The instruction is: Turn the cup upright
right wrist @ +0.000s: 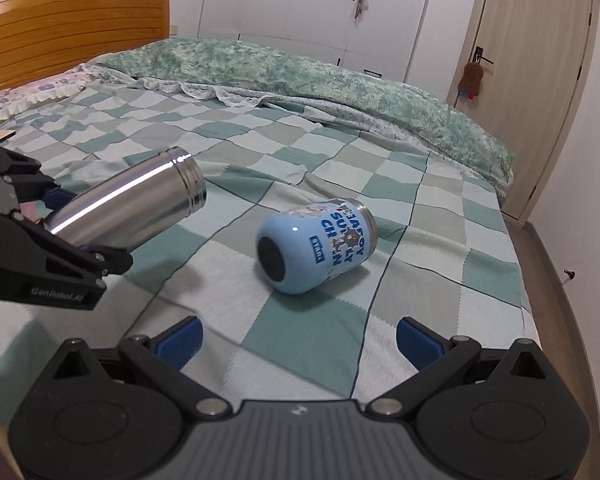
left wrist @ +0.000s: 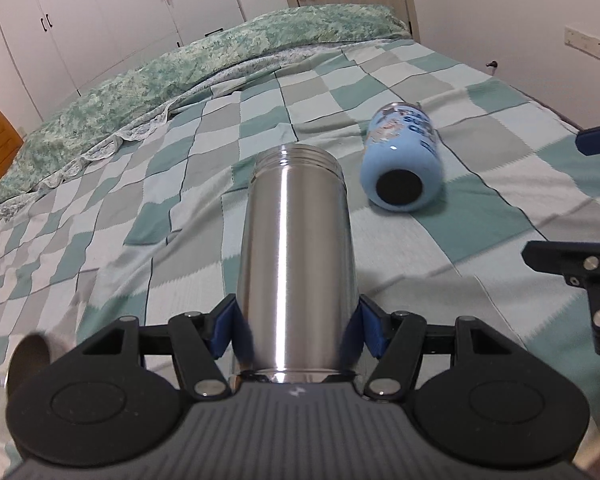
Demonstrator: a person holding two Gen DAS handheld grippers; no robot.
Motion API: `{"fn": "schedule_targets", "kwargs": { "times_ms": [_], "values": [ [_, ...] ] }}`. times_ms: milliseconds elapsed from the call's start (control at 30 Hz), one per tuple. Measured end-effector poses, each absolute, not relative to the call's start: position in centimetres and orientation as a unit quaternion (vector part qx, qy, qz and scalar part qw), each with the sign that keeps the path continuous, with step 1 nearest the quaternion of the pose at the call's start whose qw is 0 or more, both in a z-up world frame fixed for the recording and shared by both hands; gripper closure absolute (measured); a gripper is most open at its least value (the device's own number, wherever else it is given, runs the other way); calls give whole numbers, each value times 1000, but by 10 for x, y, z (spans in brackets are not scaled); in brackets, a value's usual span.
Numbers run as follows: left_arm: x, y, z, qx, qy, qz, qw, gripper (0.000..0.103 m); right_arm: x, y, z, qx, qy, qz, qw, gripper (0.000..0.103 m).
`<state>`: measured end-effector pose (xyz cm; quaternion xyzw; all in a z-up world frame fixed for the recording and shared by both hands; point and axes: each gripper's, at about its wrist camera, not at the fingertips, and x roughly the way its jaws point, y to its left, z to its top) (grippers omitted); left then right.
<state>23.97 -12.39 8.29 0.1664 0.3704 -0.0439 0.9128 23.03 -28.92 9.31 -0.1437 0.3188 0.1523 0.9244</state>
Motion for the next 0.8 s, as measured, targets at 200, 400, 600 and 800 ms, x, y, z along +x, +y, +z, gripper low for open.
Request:
{"fn": "schedule_targets", "kwargs": {
  "times_ms": [200,400,600,800],
  "values": [
    [193,-119,83,169,375,-51,910,40,189,-281,98,-147,320,155,923,0],
    [153,-110,73,161,396,-57,902,40,154,-271,89,-155,333,161,916,0],
    [133,-107,61,156,413,-53,896,40,127,-265,75,-152,350,163,910,0],
    [134,-109,40,153,433,-48,887,40,116,-261,65,-153,361,168,905,0]
  ]
}}
